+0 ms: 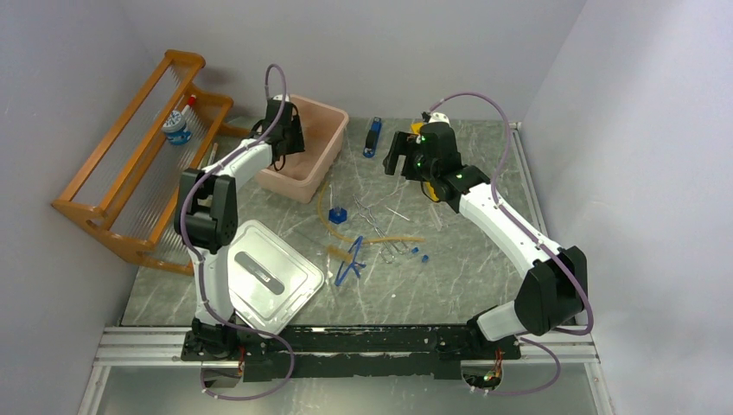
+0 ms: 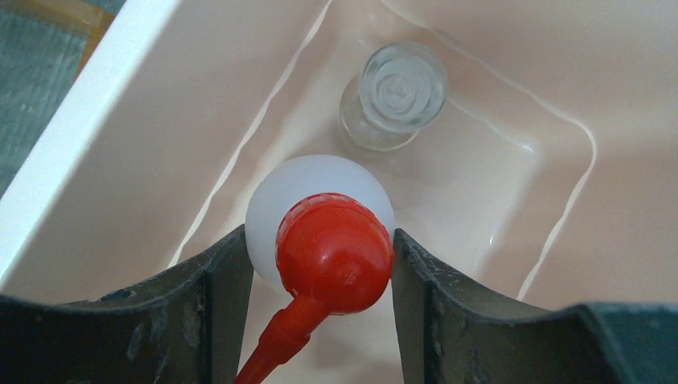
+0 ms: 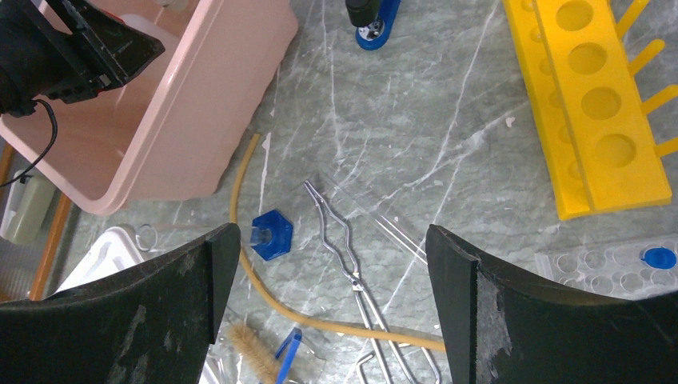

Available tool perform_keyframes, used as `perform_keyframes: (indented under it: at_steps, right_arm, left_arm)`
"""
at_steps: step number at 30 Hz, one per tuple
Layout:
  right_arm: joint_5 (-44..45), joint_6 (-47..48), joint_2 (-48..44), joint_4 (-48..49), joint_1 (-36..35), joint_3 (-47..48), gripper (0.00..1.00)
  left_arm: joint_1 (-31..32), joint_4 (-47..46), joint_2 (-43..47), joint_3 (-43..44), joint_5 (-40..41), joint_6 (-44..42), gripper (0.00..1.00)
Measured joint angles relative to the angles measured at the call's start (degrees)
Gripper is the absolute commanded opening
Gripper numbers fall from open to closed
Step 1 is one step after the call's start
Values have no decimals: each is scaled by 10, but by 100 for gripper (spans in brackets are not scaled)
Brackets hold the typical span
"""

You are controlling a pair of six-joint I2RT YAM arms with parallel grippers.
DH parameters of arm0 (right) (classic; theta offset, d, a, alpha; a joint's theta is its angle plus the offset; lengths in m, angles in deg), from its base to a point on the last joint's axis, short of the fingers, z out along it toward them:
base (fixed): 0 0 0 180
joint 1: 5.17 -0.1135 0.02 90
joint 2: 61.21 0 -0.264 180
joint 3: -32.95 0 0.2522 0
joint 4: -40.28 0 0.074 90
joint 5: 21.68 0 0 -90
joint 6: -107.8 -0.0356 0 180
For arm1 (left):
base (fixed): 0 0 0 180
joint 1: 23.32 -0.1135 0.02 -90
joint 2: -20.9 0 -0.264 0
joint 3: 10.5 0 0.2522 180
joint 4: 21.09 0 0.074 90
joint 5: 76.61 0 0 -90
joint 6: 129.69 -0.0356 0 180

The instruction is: Organize the chemistry lab equipment

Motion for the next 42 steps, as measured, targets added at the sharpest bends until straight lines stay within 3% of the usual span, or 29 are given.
perform_keyframes:
  at_steps: [7,10,19,29,38,42]
  right_arm:
    - [8,0,7,-3,-2,11,89]
    - [9,-1,11,-6,-2,14,89]
    - [0,-4,13,-1,-2,15,89]
    - [-46,40,13,8,-5,15,88]
    - [-73,94,46,29,-127,46,87]
    - [-51,89,85,32,-171,71,80]
  left_arm:
    - [-7,1,-14,19,-5,16,85]
    - [-9,12,-17,28,-8,17,92]
    - [-15,56,-3,92,-52,19,95]
    - [-35,80,120,80,-92,20,95]
    - [-42,42,296,-27,-227,-17,97]
    - [-42,-3,382,-101,-294,-19,97]
